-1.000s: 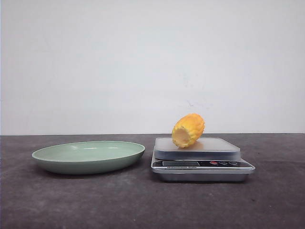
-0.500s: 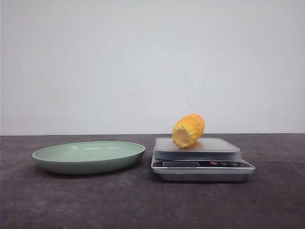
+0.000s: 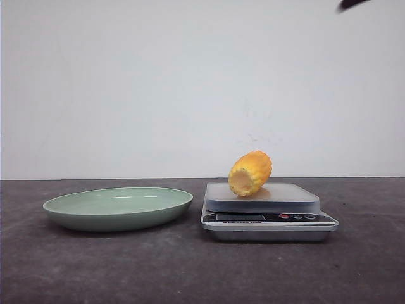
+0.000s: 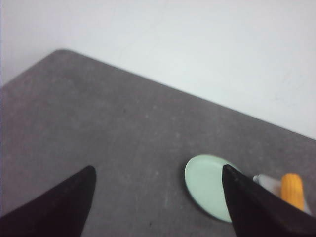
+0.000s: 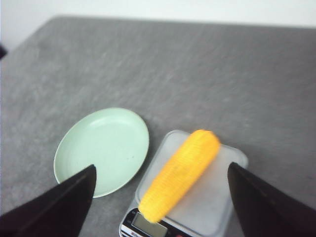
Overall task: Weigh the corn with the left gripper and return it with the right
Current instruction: 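Lower the right gripper onto the corn on the scale and grasp it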
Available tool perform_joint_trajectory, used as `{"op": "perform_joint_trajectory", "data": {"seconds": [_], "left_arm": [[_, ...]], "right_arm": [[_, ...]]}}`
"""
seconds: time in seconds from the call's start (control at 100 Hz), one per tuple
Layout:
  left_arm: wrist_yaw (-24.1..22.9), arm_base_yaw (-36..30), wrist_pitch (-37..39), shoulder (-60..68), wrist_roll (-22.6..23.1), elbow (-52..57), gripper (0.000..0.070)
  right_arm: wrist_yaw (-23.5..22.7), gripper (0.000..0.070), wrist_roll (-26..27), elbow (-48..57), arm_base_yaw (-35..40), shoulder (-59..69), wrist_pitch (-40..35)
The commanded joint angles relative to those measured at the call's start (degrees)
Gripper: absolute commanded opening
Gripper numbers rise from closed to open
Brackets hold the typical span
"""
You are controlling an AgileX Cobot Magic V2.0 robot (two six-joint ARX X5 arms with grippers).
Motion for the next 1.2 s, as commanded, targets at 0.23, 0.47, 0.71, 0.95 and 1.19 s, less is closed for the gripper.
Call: {"op": "perform_joint_trajectory", "data": {"seconds": [0.23,0.47,0.71,0.95,1.19], "left_arm": [[4.8,-0.2,-0.2,0.5,-0.7,-4.4,0.0475],[5.2,-0.2,-0.2,0.5,0.6,-4.7,0.0475],[5.2,-0.2,-0.2,0.5,1.9,-4.7,0.0475],[5.0,-0.2,-0.1,0.5,2.6,-4.7,0.0475],[4.5,-0.2,0.2,0.5,3.2,-4.7,0.0475]], "right_arm": [[6.4,0.0554,4.3,1.0,4.9,20.0,7.3],[9.9,0.0555,7.1,1.0,5.9,29.8,9.8],[9.1,0.0499,8.9,1.1,6.1,33.2,11.0],[9.3,0.0146,11.1,1.0,6.0,33.5,11.4],[12.3,0.0001,11.0,1.1,7.3,30.9,12.4]]}}
